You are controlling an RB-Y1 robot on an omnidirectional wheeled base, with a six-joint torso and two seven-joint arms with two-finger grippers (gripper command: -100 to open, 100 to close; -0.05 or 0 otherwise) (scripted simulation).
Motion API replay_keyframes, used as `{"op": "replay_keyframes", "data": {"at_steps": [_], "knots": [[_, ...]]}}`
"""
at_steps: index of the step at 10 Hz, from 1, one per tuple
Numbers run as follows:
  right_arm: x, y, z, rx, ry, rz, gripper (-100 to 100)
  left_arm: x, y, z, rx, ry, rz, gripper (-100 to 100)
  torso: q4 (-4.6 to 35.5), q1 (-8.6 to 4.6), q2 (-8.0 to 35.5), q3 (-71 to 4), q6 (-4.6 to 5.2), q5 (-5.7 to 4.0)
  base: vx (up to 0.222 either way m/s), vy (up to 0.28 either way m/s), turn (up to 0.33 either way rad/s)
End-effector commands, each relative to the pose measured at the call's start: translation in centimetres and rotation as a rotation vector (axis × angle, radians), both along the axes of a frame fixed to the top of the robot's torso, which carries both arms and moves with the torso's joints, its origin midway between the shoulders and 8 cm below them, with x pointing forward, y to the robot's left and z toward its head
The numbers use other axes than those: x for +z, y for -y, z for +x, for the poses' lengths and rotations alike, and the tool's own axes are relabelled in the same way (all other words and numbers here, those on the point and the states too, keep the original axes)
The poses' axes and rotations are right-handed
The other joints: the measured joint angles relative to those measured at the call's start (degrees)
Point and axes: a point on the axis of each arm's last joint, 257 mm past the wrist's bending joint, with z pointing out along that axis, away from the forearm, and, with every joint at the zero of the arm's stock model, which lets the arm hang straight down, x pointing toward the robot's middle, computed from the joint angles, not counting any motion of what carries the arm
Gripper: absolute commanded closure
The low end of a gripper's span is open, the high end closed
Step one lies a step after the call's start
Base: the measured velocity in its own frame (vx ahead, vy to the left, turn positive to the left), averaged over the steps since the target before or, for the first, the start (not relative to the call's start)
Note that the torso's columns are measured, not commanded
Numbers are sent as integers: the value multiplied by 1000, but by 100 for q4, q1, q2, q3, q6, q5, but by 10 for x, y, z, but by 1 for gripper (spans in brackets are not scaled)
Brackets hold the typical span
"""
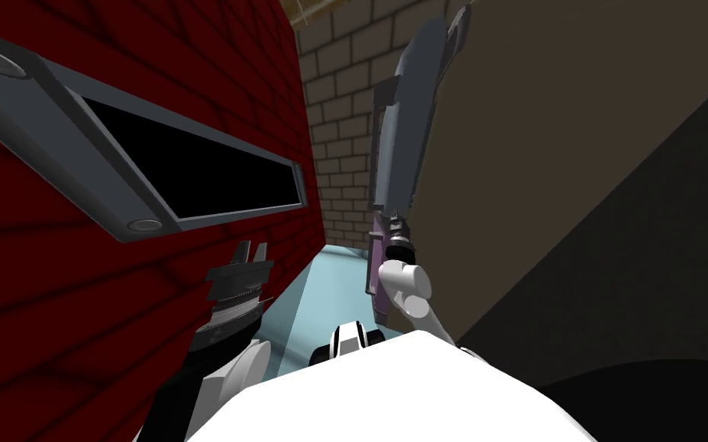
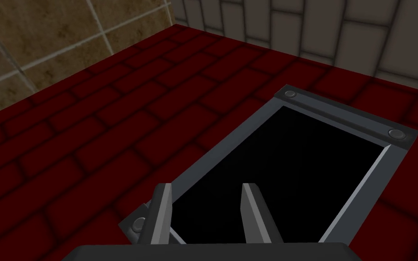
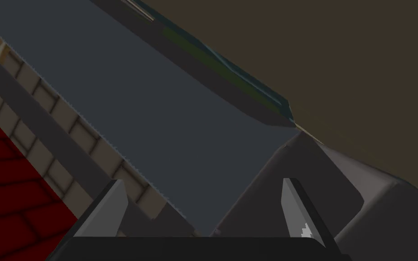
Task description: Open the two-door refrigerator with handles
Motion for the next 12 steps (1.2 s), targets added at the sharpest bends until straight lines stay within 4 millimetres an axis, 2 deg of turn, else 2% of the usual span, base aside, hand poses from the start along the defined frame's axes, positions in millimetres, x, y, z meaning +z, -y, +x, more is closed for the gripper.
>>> {"op": "replay_keyframes", "data": {"at_steps": [1,7,12], "knots": [[-7,-10,9,67,-10,78,-100,0,0,0,0,0,0,0,-7,-11,-18,-15,3,-3,55,-11,79],[-13,-34,17,216,-8,275,-100,0,0,0,0,0,0,0,-39,-107,-118,-88,16,-37,58,-3,84],[8,-47,-1,344,83,515,-100,0,0,0,0,0,0,0,-18,-132,-114,-94,43,-38,53,-9,65]]}}
